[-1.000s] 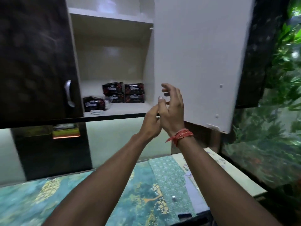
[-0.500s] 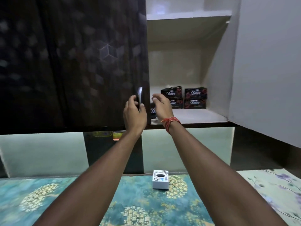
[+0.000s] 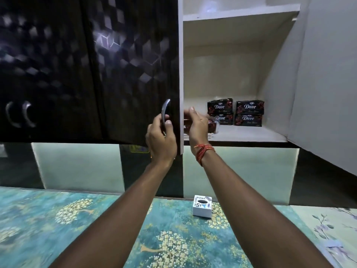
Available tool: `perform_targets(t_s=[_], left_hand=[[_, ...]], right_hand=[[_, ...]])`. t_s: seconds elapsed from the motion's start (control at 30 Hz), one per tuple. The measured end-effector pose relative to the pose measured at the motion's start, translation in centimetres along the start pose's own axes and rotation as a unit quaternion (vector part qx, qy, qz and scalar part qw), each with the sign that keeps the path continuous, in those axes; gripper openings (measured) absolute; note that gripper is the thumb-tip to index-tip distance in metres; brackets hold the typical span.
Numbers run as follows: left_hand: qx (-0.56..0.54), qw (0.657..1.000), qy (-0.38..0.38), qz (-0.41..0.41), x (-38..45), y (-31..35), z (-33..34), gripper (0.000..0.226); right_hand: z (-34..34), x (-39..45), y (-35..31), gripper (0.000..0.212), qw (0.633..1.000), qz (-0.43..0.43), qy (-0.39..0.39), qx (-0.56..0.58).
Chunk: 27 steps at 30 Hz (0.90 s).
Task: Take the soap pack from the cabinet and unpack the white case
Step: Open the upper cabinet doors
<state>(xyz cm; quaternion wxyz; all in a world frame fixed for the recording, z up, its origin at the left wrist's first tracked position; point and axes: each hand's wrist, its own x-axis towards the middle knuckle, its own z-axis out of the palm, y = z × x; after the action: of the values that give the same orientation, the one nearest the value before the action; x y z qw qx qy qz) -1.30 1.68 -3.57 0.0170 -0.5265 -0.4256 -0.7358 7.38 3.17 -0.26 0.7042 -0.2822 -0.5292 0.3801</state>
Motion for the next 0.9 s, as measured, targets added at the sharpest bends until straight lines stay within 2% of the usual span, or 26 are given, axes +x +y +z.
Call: perform_targets(t_s=[0.1, 0.2, 0.3, 0.37, 0.5, 0.6, 0.7, 0.9], left_hand=[[0.024, 0.998, 0.046, 0.033, -1.3, 0.8, -5.1, 0.038], [0.078, 0.992, 0.052, 0.083, -1.7, 1.1, -10.7, 0.051], [0.185, 0.970, 0.033, 0.157, -0.9, 1.4, -16.5, 0.055], [0.288, 0.942, 0.026, 0.168, 0.0, 1.0, -20.2, 0.058], [0.428, 0.894, 0.033, 0.128, 2.5, -0.3, -26.9, 0.059], [0.483, 0.871, 0.000, 0.091, 4.8, -1.4, -31.3, 0.059], [0.554, 0.830, -0.035, 0.059, 7.3, -3.1, -34.9, 0.062], [0.621, 0.776, -0.111, -0.002, 10.0, -6.3, -38.5, 0.077]], right_hand=[[3.1, -4.4, -1.0, 0.034, 0.996, -0.056, -0.055, 0.029], [6.7, -8.2, -0.3, 0.029, 0.986, -0.121, -0.110, -0.019], [10.8, -11.3, 1.0, 0.039, 0.959, -0.190, -0.185, -0.096], [13.7, -12.9, 1.6, 0.049, 0.935, -0.211, -0.244, -0.149], [19.2, -14.9, 2.6, 0.065, 0.879, -0.236, -0.313, -0.271], [23.2, -15.2, 3.9, 0.082, 0.848, -0.265, -0.317, -0.331], [26.8, -15.1, 5.4, 0.089, 0.814, -0.286, -0.322, -0.390], [30.9, -15.1, 7.7, 0.094, 0.777, -0.238, -0.371, -0.449]])
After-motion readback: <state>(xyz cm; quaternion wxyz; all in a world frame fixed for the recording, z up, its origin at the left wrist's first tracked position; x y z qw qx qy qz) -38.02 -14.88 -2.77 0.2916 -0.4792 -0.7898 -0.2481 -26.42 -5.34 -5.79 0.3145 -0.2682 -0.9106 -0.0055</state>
